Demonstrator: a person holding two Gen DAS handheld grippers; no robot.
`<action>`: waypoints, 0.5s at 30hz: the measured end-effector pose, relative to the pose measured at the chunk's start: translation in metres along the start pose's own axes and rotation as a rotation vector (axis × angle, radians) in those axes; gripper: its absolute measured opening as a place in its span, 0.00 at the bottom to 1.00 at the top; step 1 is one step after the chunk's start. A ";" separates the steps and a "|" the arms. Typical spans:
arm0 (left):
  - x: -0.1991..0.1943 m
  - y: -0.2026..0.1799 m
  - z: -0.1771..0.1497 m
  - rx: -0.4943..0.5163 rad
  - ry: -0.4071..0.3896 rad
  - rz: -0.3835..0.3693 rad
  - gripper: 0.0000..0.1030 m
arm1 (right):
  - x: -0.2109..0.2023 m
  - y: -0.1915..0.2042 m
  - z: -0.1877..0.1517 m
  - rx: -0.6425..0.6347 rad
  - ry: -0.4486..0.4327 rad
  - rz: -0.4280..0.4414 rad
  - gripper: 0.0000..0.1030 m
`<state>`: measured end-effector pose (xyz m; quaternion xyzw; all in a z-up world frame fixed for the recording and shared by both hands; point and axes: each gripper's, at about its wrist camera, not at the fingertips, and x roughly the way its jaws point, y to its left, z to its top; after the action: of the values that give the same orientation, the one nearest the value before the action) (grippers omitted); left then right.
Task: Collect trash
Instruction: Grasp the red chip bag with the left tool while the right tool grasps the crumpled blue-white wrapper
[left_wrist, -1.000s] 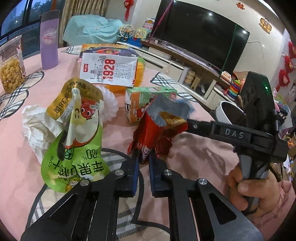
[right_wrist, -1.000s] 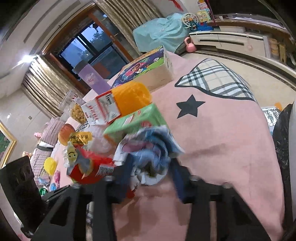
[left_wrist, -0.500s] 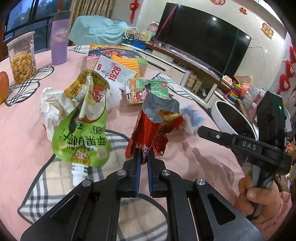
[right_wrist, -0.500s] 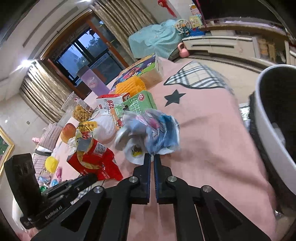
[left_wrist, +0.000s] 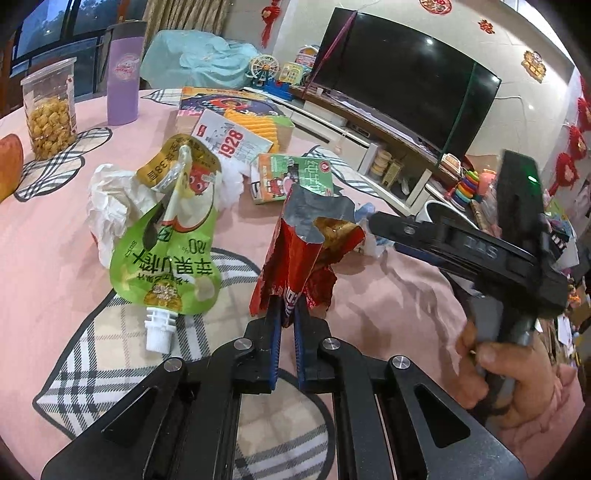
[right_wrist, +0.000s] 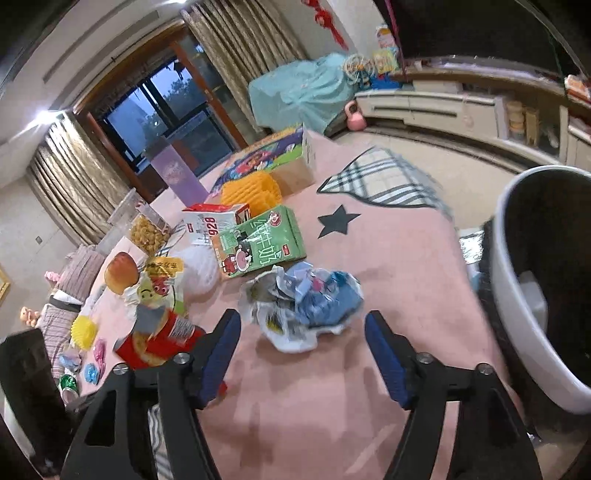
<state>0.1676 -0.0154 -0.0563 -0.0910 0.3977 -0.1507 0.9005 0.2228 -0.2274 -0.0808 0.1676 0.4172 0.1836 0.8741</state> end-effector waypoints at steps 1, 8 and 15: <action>0.000 0.002 0.000 -0.005 0.002 -0.001 0.06 | 0.005 0.000 0.002 -0.004 0.011 0.001 0.72; 0.002 0.001 -0.001 -0.008 0.007 -0.006 0.06 | 0.028 -0.007 0.002 0.016 0.056 -0.014 0.11; 0.003 -0.012 -0.001 0.004 0.008 -0.025 0.06 | -0.006 -0.011 -0.009 0.022 -0.006 0.010 0.10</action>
<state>0.1666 -0.0274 -0.0553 -0.0934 0.4001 -0.1629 0.8970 0.2143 -0.2384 -0.0874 0.1800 0.4157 0.1828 0.8726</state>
